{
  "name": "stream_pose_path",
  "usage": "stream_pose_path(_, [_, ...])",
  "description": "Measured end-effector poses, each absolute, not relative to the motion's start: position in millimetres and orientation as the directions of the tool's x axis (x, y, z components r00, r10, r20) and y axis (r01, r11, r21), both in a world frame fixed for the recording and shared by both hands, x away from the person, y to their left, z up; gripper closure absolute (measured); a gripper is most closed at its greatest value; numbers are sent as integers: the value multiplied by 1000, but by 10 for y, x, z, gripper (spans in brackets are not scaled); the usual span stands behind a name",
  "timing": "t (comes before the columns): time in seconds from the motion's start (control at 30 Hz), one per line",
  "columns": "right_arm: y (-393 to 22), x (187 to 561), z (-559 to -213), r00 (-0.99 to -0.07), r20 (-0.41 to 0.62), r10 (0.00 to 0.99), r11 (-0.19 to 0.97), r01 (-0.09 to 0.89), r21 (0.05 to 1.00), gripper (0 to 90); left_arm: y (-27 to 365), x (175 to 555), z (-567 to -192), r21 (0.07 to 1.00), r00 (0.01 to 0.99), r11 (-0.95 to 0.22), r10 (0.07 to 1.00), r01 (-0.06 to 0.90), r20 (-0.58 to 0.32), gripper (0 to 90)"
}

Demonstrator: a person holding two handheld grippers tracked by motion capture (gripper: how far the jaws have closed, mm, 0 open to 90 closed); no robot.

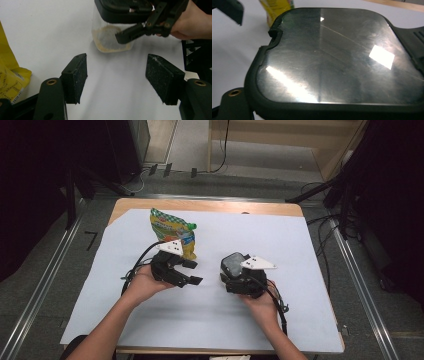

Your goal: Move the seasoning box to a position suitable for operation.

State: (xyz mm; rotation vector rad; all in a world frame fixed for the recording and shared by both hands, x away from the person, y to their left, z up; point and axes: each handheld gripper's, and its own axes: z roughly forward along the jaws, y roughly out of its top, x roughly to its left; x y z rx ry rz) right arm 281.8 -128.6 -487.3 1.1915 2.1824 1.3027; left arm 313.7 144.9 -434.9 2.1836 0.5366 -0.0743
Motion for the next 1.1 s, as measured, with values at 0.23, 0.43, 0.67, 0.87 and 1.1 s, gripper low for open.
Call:
stream_pose_path(0.23, [-1077, 2732, -4917, -654, 134, 744, 265, 473, 840, 158, 1457, 3143, -4350, 739, 903, -537, 357, 406, -237, 356])
stream_pose_path(0.43, [-1009, 2731, -5010, -668, 138, 731, 290, 488, 823, 157, 1447, 3138, -4357, 739, 905, -540, 353, 404, -237, 356])
stream_pose_path(0.67, [-1018, 2678, -5034, -687, 105, 719, 317, 458, 830, 156, 1437, 3136, -4364, 737, 907, -543, 347, 403, -239, 357])
stream_pose_path(0.87, [-1037, 2648, -5019, -696, 109, 710, 332, 468, 819, 135, 1423, 3133, -4373, 740, 907, -538, 338, 404, -249, 384])
stream_pose_path(1.1, [-1133, 2577, -4941, -703, 116, 702, 343, 476, 810, 141, 1419, 3135, -4387, 734, 906, -544, 345, 406, -245, 404])
